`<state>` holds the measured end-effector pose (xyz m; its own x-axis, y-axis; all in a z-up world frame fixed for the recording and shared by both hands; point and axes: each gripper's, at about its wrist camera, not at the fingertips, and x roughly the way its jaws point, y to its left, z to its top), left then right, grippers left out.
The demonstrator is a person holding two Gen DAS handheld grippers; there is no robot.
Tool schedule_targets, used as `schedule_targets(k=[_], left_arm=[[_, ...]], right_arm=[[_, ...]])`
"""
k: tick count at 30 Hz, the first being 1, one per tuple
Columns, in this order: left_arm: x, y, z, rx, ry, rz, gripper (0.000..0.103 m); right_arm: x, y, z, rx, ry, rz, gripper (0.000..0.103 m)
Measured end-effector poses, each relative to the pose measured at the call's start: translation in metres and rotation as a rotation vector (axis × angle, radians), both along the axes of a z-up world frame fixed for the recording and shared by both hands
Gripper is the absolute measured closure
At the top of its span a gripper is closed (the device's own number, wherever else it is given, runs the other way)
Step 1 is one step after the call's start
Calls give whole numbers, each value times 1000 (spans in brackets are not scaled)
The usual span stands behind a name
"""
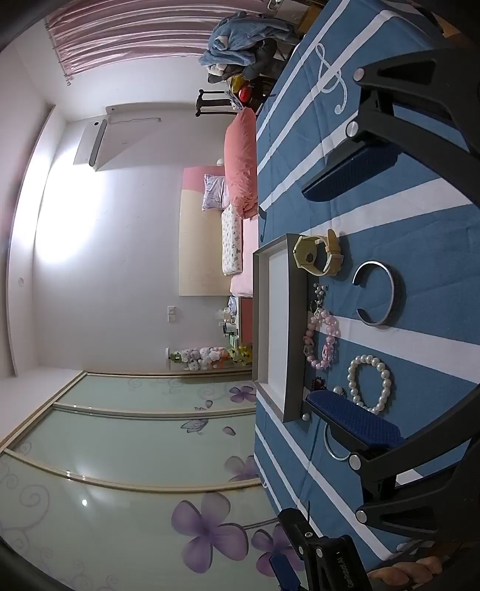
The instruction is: Organize jewelry
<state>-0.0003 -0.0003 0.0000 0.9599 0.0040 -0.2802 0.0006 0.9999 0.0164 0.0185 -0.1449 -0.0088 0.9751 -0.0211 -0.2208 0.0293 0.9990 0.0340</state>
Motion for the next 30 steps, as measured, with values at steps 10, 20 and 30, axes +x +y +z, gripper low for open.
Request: schedule_targets(k=[10, 20, 30], left_arm=[[0, -2, 0, -1, 1, 1, 4], [1, 0, 0, -2, 5, 0, 4], [1, 0, 0, -2, 5, 0, 4]], right_arm=[[-1, -1, 0, 3, -2, -4, 2], [0, -1, -2, 5, 2, 0, 2], [0, -2, -1, 7, 3, -1, 2]])
